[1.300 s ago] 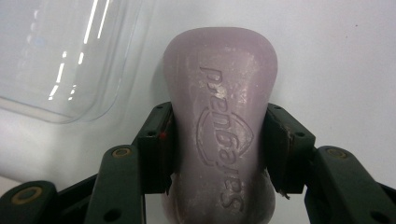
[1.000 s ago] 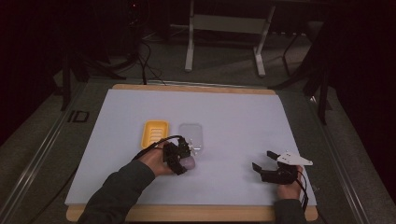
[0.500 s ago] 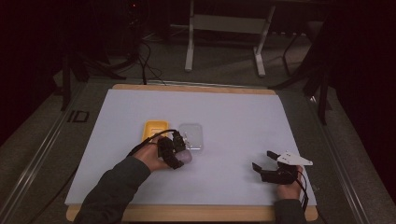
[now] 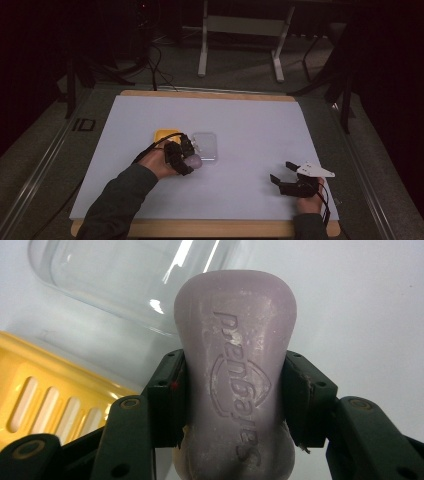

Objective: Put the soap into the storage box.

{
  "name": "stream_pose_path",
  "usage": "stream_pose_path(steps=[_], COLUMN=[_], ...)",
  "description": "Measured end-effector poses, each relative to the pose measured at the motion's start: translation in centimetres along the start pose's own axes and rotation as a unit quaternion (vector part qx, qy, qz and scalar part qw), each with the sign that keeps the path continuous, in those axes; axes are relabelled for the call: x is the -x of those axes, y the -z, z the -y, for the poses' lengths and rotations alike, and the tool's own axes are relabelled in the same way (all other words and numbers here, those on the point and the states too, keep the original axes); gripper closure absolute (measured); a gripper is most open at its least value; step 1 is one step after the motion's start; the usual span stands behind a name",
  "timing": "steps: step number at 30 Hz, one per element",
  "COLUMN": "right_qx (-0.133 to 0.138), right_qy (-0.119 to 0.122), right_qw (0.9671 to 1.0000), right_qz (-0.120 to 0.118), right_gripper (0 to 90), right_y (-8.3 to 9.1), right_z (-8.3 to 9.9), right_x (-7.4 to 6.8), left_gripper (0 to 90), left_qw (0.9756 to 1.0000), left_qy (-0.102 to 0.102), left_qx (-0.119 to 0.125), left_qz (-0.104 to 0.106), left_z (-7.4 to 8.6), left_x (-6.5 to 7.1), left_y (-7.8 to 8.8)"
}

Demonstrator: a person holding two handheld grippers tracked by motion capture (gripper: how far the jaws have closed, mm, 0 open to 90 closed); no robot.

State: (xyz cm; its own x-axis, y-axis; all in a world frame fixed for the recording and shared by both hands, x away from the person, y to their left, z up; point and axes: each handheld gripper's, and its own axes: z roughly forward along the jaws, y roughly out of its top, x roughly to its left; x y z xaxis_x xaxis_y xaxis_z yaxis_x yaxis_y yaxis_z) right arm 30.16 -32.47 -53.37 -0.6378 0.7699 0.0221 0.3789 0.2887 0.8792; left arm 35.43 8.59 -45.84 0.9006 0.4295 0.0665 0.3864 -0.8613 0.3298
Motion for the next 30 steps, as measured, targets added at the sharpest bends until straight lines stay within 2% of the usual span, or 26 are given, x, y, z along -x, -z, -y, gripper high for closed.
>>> stream_pose_path(steps=[30], right_qx=[-0.001], right_qy=[-0.001], right_qw=[1.0], right_qz=[0.0], right_gripper=[15.1], right_y=[0.0], right_z=[0.0], right_x=[0.0], left_gripper=[49.4], left_qw=[0.9986], left_qy=[0.051], left_qx=[0.002], left_qz=[-0.016], left_z=[1.1], left_x=[-2.9], left_y=[0.7])
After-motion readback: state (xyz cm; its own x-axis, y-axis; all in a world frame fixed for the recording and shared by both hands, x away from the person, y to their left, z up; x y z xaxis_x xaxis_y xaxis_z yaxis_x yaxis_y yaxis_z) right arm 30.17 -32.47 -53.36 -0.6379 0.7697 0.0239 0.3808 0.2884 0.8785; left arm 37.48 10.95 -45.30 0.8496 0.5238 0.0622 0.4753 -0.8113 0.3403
